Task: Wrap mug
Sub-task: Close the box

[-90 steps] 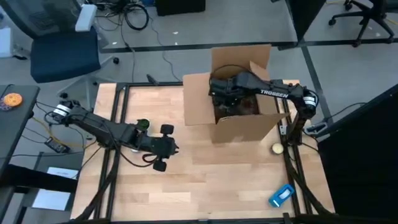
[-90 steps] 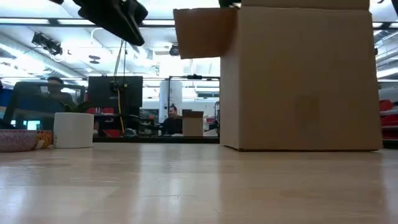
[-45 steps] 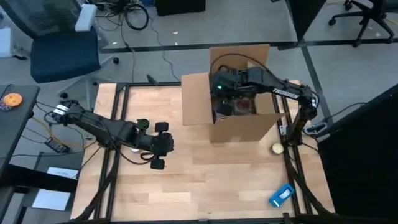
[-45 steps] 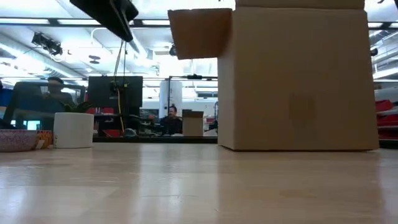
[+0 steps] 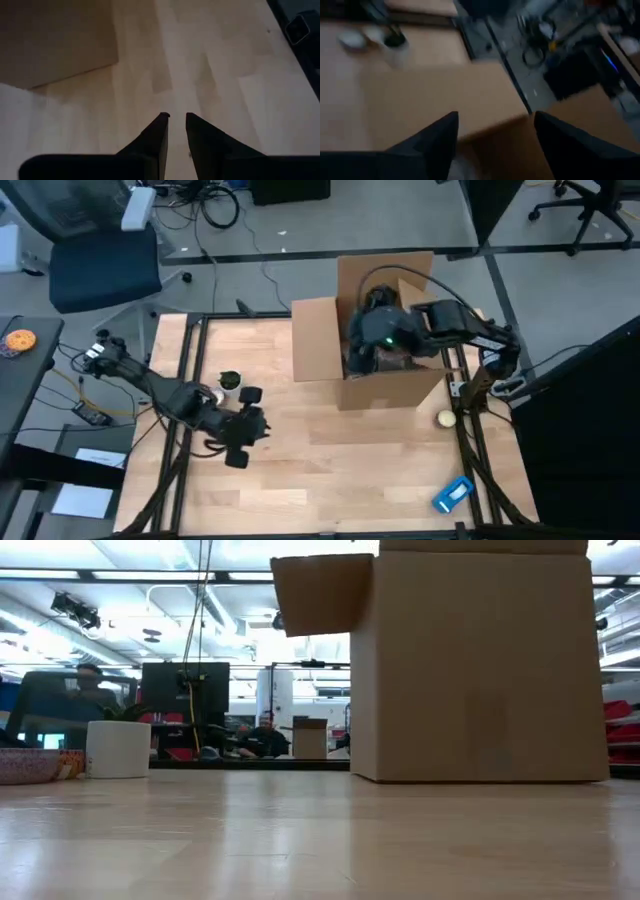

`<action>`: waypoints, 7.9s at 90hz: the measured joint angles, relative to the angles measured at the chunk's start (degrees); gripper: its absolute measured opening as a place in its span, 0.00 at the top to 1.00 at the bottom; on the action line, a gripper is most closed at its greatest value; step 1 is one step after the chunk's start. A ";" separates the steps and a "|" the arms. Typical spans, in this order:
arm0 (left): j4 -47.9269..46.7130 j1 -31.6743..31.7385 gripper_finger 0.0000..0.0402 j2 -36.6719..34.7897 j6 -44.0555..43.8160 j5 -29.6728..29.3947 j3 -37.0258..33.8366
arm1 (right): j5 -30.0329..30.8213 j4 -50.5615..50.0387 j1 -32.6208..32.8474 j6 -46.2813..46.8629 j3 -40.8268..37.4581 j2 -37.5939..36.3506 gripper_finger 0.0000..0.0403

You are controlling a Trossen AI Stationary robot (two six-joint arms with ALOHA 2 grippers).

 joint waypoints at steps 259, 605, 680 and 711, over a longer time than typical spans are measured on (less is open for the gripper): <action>36.77 -4.93 0.87 14.12 17.89 -11.78 6.30 | -41.18 -6.55 -23.03 47.05 -47.18 -21.06 1.00; 37.22 28.65 0.87 26.47 22.06 -8.76 20.58 | 1.60 -14.85 -12.14 53.34 -51.25 -61.41 1.00; 46.80 28.30 0.87 32.13 20.54 2.88 20.56 | -23.80 -2.67 -20.75 57.33 -66.34 -52.93 1.00; 61.89 28.84 0.87 33.02 21.04 0.29 20.52 | -27.11 8.92 -23.00 46.95 -65.28 -45.80 1.00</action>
